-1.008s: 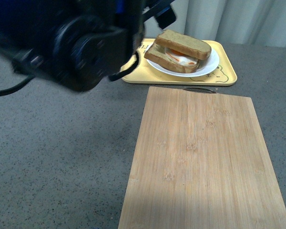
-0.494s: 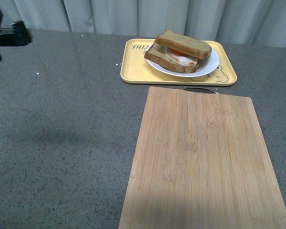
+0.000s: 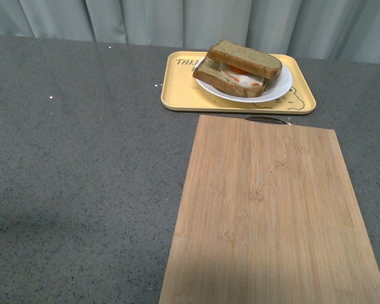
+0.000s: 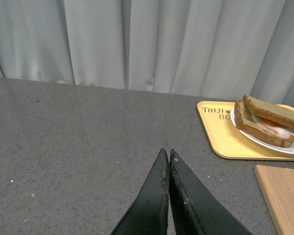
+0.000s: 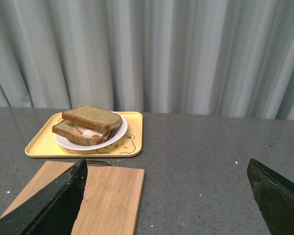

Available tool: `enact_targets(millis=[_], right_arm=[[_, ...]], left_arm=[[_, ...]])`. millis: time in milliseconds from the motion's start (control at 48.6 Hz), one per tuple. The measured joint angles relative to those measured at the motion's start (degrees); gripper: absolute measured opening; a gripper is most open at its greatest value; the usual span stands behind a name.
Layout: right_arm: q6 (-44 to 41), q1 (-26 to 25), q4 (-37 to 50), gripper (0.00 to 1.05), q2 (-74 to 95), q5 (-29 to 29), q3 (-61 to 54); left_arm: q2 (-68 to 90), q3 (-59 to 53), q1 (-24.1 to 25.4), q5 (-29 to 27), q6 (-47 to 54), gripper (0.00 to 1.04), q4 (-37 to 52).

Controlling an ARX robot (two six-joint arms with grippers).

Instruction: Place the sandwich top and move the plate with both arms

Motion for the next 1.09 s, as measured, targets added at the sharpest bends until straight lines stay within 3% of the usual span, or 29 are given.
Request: enact_targets(millis=[247, 782, 1091], right_arm=[[0.00, 0.00, 0.00, 0.95, 0.00, 0.00, 0.00], [0.00, 0.00, 0.00, 0.95, 0.00, 0.00, 0.00], [0.00, 0.00, 0.00, 0.95, 0.00, 0.00, 0.00]], left_arm=[[-14.45, -3.96, 5.73, 5.33, 0.20, 0.04, -10.34], [-40.89, -5.22, 5.92, 5.64, 0.20, 0.04, -33.64], [-48.39, -5.22, 5.92, 5.64, 0.22, 0.04, -40.92]])
